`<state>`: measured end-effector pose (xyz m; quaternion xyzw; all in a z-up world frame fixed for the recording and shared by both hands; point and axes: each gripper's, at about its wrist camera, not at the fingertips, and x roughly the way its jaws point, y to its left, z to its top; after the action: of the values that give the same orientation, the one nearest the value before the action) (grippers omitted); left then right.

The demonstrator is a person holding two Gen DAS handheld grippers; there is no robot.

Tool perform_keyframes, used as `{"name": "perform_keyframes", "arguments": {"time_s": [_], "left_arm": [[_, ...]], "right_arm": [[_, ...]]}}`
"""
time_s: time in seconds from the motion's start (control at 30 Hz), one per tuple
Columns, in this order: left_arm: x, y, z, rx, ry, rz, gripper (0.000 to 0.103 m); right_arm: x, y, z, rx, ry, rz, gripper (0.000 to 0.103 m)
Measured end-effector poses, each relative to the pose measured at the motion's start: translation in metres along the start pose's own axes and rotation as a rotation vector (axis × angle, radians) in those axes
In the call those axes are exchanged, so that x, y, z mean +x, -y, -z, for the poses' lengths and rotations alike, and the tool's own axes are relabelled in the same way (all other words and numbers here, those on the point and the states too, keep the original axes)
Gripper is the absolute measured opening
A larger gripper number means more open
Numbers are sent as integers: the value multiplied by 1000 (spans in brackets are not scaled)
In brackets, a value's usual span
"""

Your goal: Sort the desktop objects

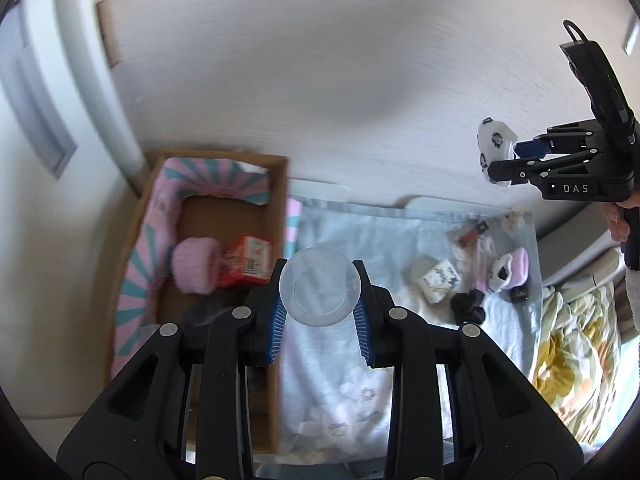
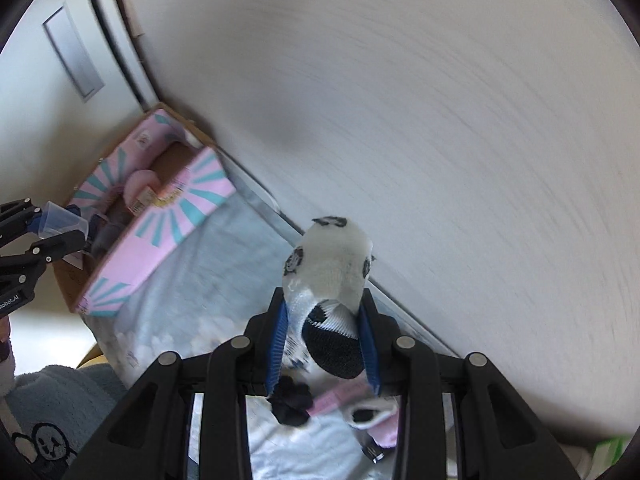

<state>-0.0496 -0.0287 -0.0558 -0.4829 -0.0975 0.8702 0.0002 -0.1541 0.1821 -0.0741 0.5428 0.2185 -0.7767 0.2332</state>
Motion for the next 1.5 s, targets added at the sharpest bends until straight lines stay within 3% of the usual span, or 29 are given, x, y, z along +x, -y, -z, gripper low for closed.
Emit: {"name": "perform_keyframes", "arguments": {"time_s": [0.47, 0.93, 1.17, 1.5], "left_arm": [[-3, -88, 30, -139, -58, -90, 27], [16, -125, 57, -205, -148, -88, 27], [26, -122, 58, -204, -170, -56, 27], [31, -115, 53, -177, -181, -53, 27]], "right_arm": [[36, -103, -85, -195, -14, -109, 31], [89, -208, -120, -380, -115, -218, 31], [107, -230, -122, -392, -158, -258, 31], [114, -228, -124, -403, -185, -265, 31]]}}
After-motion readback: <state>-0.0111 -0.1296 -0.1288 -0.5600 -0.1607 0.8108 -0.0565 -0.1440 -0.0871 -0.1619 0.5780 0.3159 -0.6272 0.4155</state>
